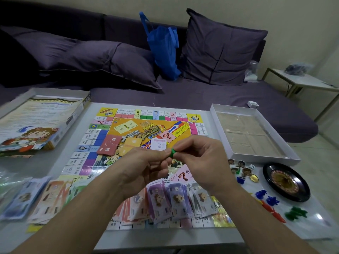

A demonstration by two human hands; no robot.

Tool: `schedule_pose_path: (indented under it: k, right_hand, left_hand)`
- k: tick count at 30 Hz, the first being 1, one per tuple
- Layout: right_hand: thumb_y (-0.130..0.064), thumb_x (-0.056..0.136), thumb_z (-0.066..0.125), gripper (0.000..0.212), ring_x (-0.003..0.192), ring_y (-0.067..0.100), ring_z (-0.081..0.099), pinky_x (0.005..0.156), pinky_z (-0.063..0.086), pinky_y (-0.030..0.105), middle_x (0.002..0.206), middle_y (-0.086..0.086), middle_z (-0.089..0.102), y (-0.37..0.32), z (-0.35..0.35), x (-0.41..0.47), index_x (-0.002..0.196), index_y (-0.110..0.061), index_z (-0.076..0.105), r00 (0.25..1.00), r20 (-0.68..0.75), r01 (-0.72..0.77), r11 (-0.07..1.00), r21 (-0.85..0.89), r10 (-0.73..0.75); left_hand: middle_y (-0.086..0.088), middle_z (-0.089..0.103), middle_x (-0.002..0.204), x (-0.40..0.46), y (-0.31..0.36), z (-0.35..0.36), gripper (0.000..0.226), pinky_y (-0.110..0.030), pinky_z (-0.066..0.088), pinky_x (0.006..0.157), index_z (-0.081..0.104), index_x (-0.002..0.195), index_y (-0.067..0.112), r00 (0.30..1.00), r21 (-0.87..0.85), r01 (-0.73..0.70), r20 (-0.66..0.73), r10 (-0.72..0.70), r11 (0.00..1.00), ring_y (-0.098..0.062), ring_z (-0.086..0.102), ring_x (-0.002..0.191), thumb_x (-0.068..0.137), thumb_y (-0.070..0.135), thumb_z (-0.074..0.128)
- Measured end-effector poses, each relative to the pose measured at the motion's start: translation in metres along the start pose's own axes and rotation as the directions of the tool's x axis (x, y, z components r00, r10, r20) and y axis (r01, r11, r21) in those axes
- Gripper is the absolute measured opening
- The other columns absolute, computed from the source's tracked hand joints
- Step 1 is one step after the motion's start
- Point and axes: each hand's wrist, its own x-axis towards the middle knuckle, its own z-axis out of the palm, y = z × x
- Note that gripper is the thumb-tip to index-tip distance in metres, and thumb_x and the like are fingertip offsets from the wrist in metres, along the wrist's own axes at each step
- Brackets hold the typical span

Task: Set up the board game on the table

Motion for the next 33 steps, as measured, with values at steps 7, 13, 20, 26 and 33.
schedule_pose_path:
  k: [7,13,20,26,33]
  right_hand:
    - [0.019,0.082,0.075,0.023,0.089,0.022,0.076,0.079,0.063,0.029,0.089,0.005,0.077,0.000,0.005,0.001,0.086,-0.003,0.076,0.997,-0.062,0.042,0.998,0.050,-0.039]
    - [0.016,0.080,0.079,0.021,0.084,0.024,0.076,0.078,0.064,0.032,0.084,0.006,0.076,-0.001,0.007,0.002,0.081,-0.005,0.076,0.994,-0.111,0.014,0.998,0.065,-0.007]
    - [0.016,0.079,0.080,0.019,0.083,0.022,0.076,0.077,0.063,0.030,0.084,0.007,0.077,-0.002,0.002,0.001,0.082,-0.003,0.077,0.996,-0.086,-0.018,0.998,0.057,0.022]
    - [0.005,0.098,0.064,0.029,0.089,0.012,0.074,0.076,0.062,0.027,0.091,-0.008,0.079,0.001,-0.015,0.014,0.097,-0.017,0.083,0.996,0.000,-0.083,0.985,-0.153,0.084]
    - [0.014,0.095,0.050,0.043,0.094,0.008,0.067,0.080,0.057,0.024,0.098,-0.006,0.072,0.032,-0.067,0.032,0.101,-0.023,0.071,0.953,-0.278,-0.263,0.793,-0.549,0.124]
  left_hand:
    - [-0.008,0.066,0.072,-0.003,-0.003,0.006,0.015,-0.018,0.056,0.047,0.077,0.085,-0.004,0.999,-0.167,0.033,-0.013,-0.035,0.985,-0.006,0.058,0.050,0.079,0.010,0.077]
    - [-0.006,0.064,0.069,0.000,-0.006,0.008,0.023,-0.017,0.055,0.048,0.071,0.092,-0.007,1.000,-0.163,-0.009,-0.010,0.007,0.987,-0.005,0.055,0.048,0.079,0.011,0.076]
    - [-0.009,0.066,0.073,0.002,-0.005,0.005,0.019,-0.019,0.057,0.051,0.074,0.094,-0.007,1.000,-0.070,-0.010,-0.012,0.009,0.997,-0.007,0.058,0.052,0.082,0.008,0.077]
    - [-0.012,0.069,0.081,0.012,-0.009,0.005,0.016,-0.022,0.060,0.057,0.073,0.095,-0.005,0.998,-0.048,-0.056,-0.020,0.056,0.997,-0.014,0.064,0.059,0.092,0.010,0.073]
    - [-0.018,0.074,0.089,0.019,-0.013,0.005,0.024,-0.024,0.062,0.061,0.072,0.105,-0.011,0.996,-0.104,-0.081,-0.045,0.077,0.991,-0.019,0.070,0.065,0.091,0.008,0.073]
